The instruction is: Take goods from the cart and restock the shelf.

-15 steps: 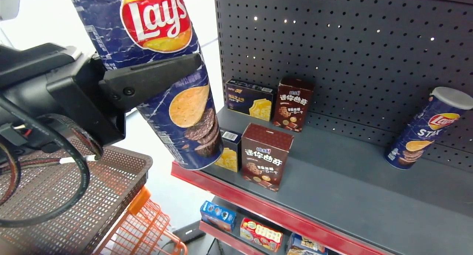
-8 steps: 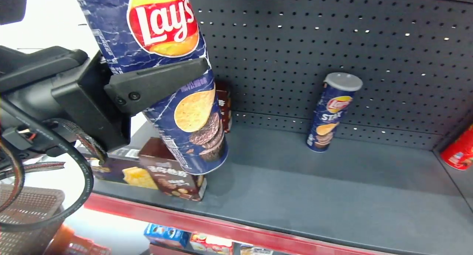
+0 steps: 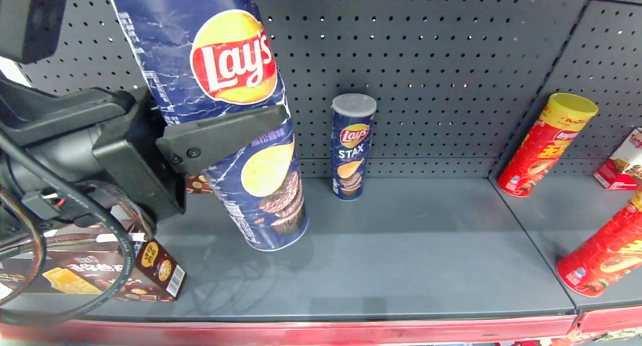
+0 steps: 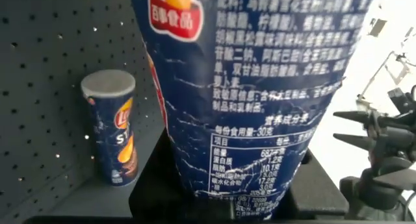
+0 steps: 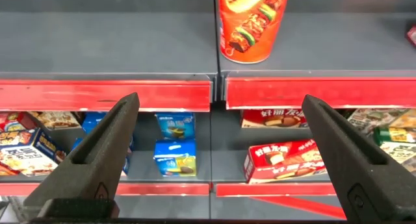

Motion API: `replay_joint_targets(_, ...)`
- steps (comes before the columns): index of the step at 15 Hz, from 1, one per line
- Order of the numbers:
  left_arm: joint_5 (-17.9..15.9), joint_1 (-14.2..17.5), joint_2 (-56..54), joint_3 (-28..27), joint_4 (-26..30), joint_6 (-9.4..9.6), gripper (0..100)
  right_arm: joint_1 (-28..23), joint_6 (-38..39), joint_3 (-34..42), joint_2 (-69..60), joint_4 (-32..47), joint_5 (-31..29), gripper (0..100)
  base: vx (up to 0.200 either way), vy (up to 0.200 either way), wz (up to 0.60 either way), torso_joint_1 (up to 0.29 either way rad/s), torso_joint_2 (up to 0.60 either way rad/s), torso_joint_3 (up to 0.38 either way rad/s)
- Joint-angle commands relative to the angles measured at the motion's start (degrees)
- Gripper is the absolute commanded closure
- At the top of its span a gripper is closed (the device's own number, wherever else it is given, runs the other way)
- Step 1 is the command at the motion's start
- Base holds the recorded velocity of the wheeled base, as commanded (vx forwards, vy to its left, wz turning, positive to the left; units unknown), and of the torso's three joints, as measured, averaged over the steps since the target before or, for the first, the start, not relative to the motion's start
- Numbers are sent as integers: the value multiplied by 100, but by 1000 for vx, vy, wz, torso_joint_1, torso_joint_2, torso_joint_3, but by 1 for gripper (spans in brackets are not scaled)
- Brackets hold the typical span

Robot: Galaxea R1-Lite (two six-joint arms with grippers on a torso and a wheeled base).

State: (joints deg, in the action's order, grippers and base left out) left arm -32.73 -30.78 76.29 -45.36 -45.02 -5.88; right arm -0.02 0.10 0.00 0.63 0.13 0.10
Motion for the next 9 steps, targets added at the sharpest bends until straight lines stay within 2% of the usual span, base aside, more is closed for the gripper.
replay_joint_targets(1,4,-7,-18,115,-7,-1,100,11,-1,0,7,4,-1,0,0,0,0,0,0,0)
replay_joint_targets(4,-5,2,-26,353,-33,8,100,11,-1,0,7,4,-1,0,0,0,0,0,0,0)
replay_joint_targets(9,-14,11,106,634,-455,8,100,11,-1,0,7,4,-1,0,0,0,0,0,0,0)
